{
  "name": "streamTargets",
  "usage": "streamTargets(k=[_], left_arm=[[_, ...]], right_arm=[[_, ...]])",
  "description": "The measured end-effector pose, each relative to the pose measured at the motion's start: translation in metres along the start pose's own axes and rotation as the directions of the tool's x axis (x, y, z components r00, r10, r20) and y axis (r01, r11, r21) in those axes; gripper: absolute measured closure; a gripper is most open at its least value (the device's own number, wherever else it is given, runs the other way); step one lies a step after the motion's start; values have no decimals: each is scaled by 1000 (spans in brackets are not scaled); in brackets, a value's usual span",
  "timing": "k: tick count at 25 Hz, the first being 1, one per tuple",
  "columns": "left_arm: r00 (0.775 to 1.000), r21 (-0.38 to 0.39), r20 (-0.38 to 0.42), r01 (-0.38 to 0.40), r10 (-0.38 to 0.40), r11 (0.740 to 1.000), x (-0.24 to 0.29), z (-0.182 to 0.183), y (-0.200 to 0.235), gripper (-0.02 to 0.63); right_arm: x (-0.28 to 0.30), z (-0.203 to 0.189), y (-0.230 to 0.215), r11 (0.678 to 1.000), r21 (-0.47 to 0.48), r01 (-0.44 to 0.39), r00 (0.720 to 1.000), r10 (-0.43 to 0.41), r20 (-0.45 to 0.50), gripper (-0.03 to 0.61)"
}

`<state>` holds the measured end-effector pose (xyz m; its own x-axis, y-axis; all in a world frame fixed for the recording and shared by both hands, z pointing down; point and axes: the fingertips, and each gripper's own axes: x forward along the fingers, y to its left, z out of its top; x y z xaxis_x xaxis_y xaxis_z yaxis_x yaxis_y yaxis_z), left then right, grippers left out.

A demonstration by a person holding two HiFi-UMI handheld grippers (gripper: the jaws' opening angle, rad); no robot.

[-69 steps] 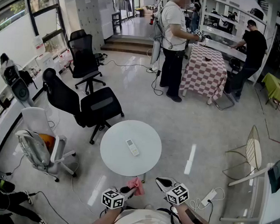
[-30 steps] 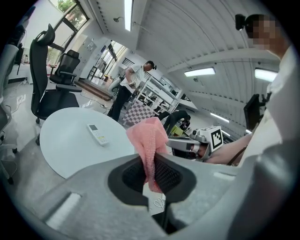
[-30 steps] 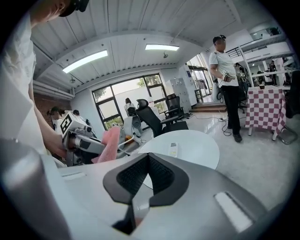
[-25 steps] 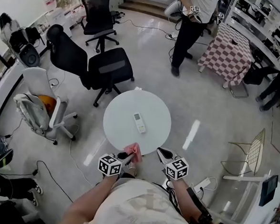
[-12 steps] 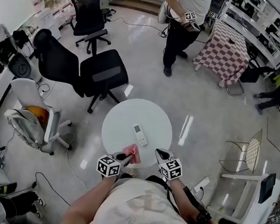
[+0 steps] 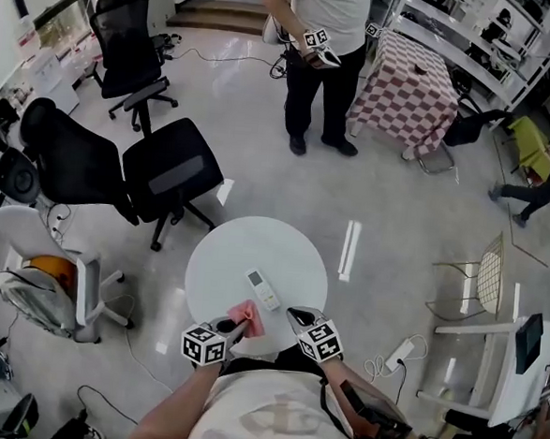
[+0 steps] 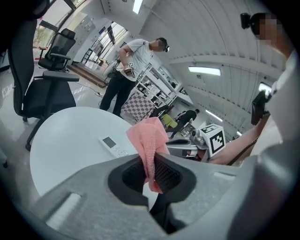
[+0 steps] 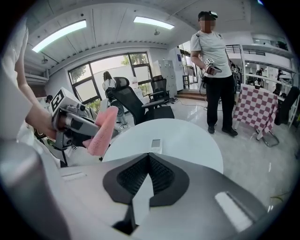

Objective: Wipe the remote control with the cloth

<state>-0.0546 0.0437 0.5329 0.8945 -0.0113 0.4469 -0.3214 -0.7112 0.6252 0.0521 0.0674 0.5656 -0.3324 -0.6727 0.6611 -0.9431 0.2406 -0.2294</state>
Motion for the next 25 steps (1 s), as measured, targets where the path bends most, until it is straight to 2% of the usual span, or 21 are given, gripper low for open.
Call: streamTargets(k=[11, 14, 18, 20, 23, 25], left_arm=[[992, 16, -125, -10, 11, 1000, 30, -1, 26, 595], [987, 17, -156, -23, 25, 1000, 34, -2, 36, 594], [982, 13, -188, -29, 31, 999, 46, -5, 40, 595], [978, 16, -207, -30, 33, 999, 52, -7, 41, 595], [966, 36, -258, -21, 30, 999, 61, -12, 45, 594], [955, 61, -294, -17, 34, 998, 69, -12, 50, 594]], right_arm=[[44, -38, -8, 1000, 16, 7, 994, -5, -111, 571], [56, -47, -7, 1000, 14, 4, 989, -2, -150, 526], [67, -59, -11, 1000, 18, 11, 981, -7, -195, 392], [72, -62, -16, 999, 13, 29, 977, -25, -210, 349], [86, -66, -15, 999, 23, 28, 975, -22, -220, 291], [97, -68, -16, 1000, -6, 20, 973, -20, -231, 265]])
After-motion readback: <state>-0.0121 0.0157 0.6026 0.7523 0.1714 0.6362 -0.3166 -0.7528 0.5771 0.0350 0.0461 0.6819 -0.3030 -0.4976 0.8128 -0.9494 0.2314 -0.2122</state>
